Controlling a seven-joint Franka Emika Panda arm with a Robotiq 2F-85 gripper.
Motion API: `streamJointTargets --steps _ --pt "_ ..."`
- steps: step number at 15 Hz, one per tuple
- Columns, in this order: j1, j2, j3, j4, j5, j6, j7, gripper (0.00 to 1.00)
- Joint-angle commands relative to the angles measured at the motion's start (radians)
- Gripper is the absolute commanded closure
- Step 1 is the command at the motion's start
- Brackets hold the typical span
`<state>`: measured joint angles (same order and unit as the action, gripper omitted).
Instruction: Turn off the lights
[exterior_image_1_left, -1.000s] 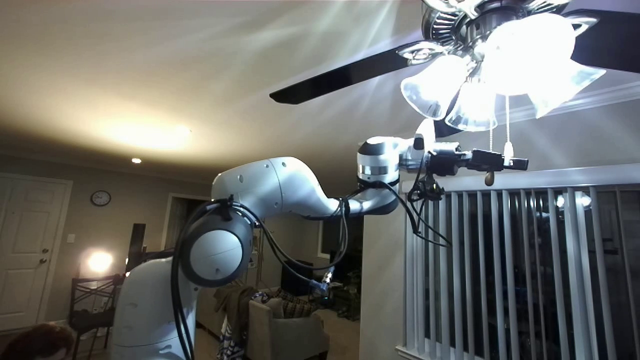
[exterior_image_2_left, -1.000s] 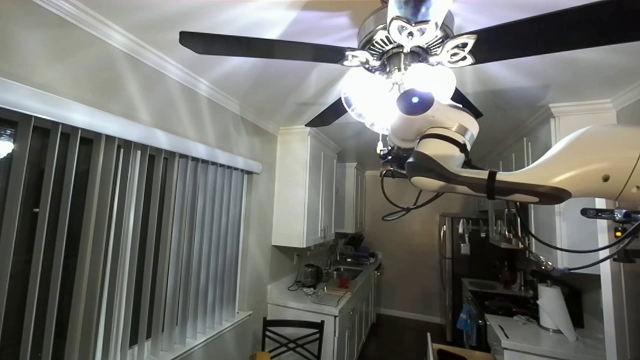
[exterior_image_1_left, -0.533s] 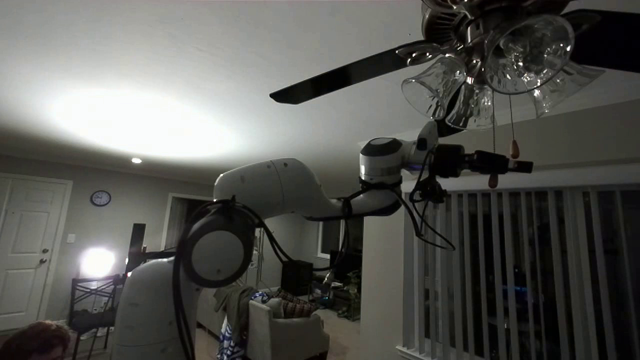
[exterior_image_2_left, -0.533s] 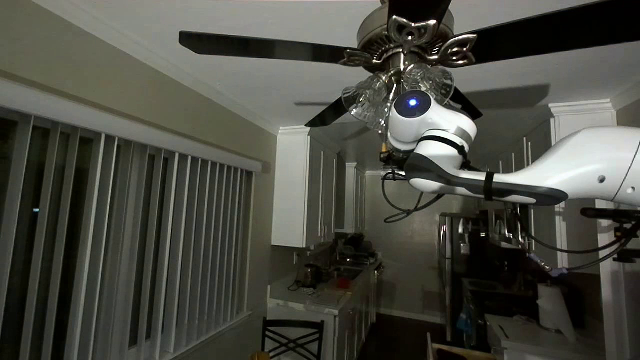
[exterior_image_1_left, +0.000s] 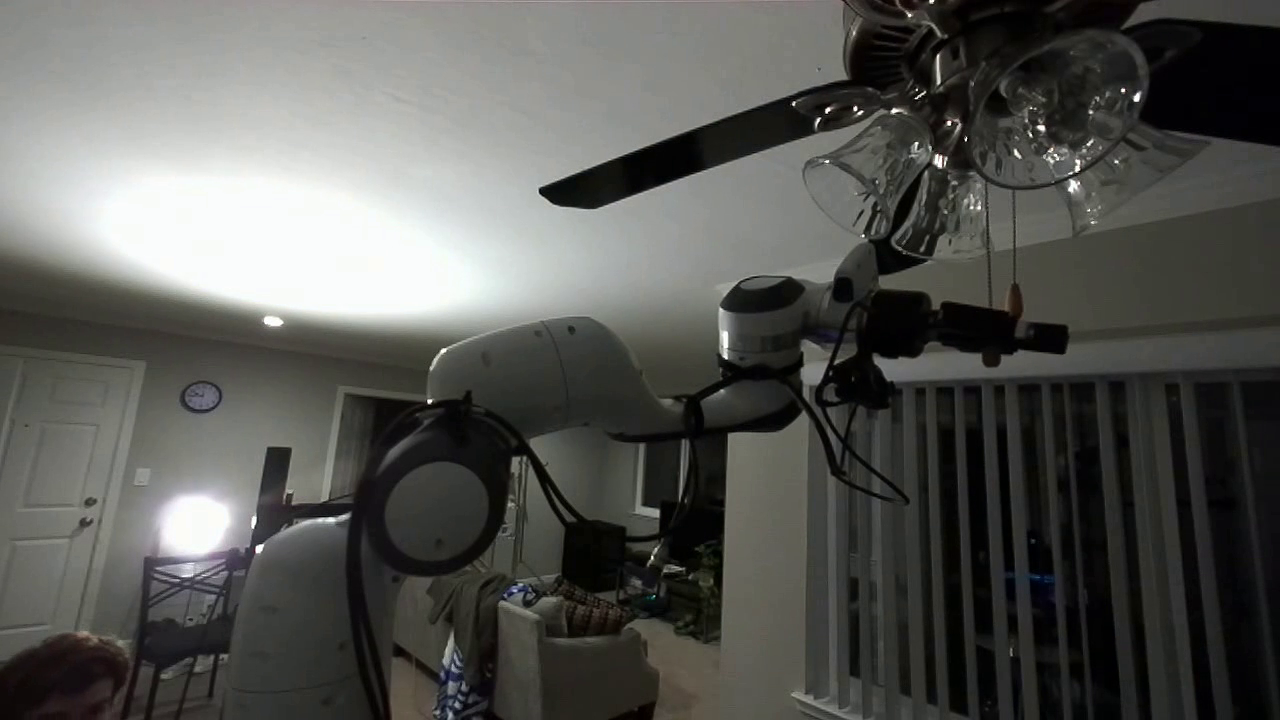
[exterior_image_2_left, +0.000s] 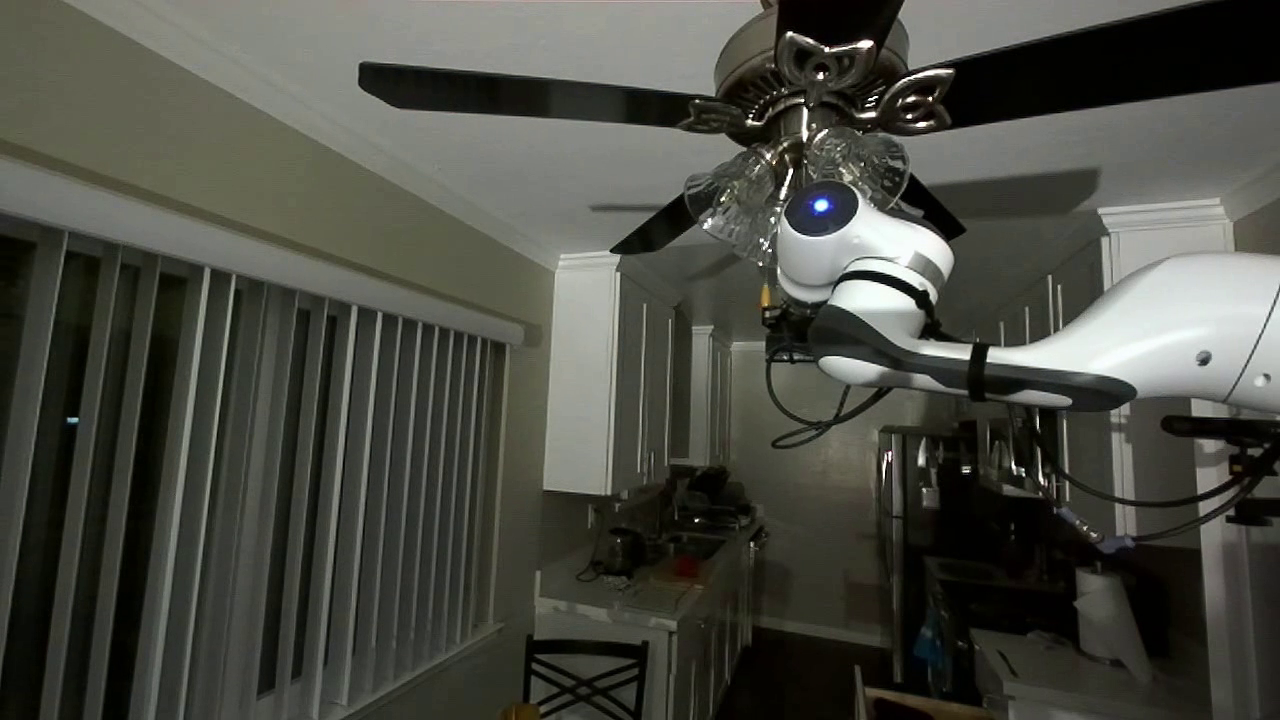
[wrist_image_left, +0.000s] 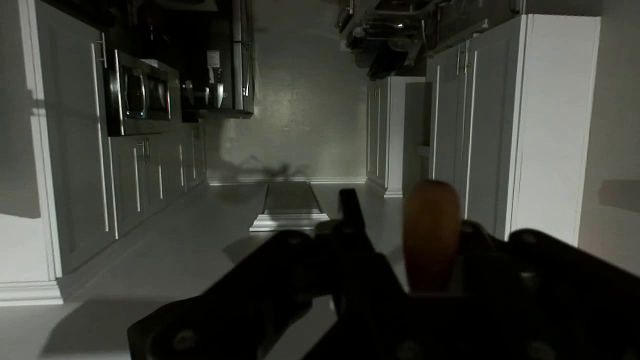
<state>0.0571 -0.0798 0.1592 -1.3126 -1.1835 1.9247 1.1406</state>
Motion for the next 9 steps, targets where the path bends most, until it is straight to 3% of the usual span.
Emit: streamJointTargets --steps 1,6,9 --pt "0.003 -0.008 0.004 -0.004 0.01 -0.036 -0.009 0.36" --pt "0.005 -0.041 0.001 -0.058 0.047 -0.029 -0.012 0.04" --pt "0.009 -0.066 0.002 -0.105 0.094 -0.026 -0.022 0.0"
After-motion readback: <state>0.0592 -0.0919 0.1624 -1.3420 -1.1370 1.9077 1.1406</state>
